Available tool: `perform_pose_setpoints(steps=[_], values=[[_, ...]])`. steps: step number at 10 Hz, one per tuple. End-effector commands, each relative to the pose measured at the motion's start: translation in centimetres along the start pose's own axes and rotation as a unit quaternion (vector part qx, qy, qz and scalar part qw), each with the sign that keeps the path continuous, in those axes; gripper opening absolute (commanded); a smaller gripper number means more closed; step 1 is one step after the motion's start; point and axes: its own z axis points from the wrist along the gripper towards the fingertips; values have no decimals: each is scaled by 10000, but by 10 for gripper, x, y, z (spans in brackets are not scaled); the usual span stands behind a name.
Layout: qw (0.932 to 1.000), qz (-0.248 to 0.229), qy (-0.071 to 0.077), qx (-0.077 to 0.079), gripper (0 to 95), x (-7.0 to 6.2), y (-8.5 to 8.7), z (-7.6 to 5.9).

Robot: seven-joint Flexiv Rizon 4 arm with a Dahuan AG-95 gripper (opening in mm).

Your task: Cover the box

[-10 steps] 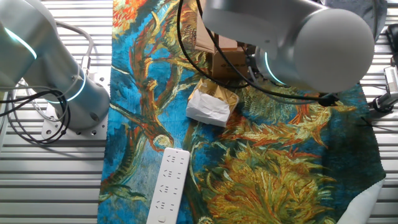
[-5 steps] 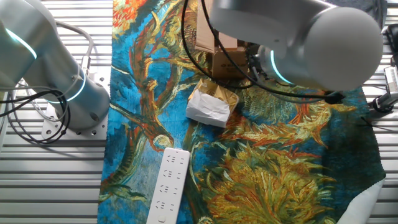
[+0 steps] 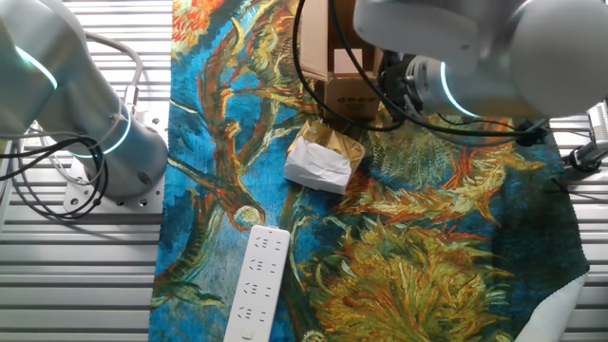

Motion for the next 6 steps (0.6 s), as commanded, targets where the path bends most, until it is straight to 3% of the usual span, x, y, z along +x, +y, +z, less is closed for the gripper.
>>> perform_pose_setpoints(steps=[1,6], values=[[9999,-6,-10,154,0,1,0,0],[9996,-24,100,263,0,1,0,0]])
